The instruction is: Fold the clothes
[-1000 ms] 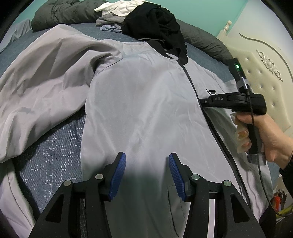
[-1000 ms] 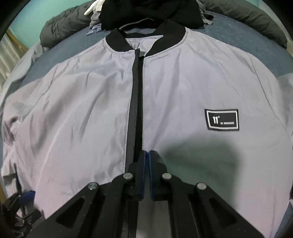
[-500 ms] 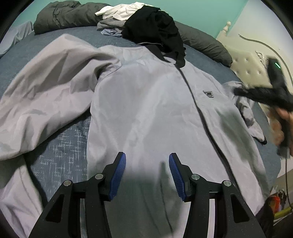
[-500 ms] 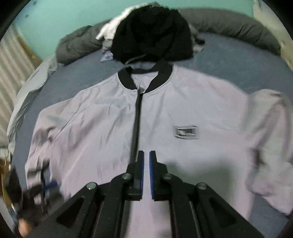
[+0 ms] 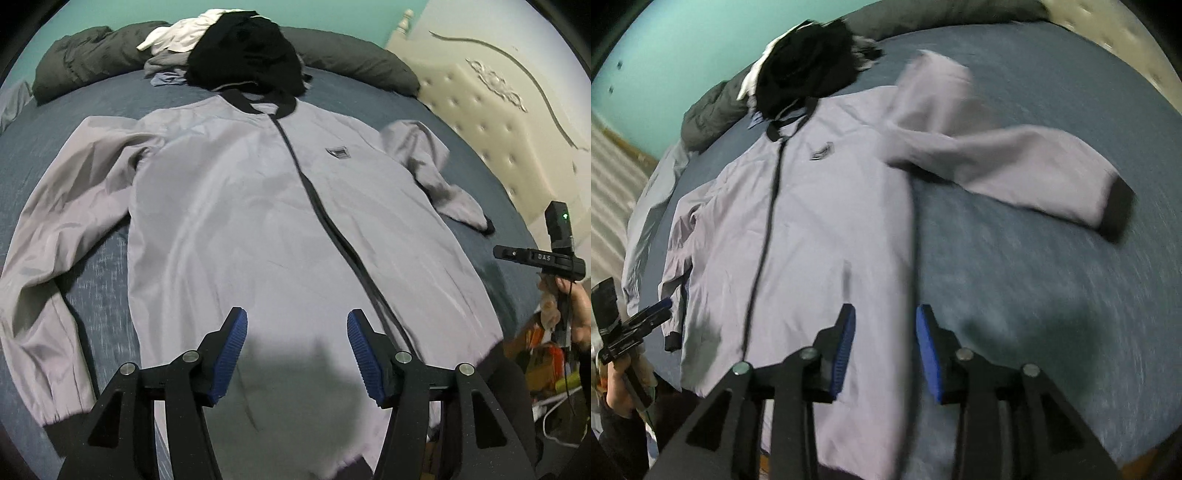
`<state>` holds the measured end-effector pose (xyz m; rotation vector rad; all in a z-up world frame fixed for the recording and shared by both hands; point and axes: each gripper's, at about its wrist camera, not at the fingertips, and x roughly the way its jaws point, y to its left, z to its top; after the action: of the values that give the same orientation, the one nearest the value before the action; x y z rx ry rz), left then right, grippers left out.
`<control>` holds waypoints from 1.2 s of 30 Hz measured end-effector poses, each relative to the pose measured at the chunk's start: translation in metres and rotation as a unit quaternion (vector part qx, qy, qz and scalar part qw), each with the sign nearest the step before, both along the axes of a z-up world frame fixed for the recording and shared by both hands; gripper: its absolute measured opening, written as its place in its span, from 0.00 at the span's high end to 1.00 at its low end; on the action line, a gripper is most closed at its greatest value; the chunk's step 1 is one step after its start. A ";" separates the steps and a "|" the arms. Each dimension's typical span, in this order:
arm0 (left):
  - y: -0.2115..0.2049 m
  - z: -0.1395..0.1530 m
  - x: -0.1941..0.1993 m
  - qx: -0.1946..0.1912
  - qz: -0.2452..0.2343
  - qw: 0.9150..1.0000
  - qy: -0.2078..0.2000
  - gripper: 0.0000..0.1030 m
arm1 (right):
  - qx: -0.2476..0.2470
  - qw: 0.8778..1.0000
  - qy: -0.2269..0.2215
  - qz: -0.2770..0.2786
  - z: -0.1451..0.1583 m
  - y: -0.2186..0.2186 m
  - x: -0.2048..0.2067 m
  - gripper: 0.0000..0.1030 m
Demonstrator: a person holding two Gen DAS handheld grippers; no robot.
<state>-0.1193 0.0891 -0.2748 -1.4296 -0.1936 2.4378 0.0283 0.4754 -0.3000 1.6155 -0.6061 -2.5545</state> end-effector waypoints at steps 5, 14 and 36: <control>0.005 0.017 0.017 -0.009 -0.001 1.000 -0.001 0.40 | -0.026 0.996 0.015 -0.089 -0.004 0.060 0.033 0.55; -0.004 0.031 0.022 -0.035 0.031 0.999 0.003 0.38 | -0.068 0.969 0.028 -0.235 -0.028 0.163 0.035 0.46; -0.021 0.018 -0.006 -0.053 0.073 0.996 -0.023 0.38 | -0.038 0.967 0.066 -0.242 -0.050 0.206 -0.040 0.89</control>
<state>-0.1248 0.0683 -0.2563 -1.5684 -0.1893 2.5687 -0.0115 0.6817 -0.3501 1.3934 -1.1962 -2.8871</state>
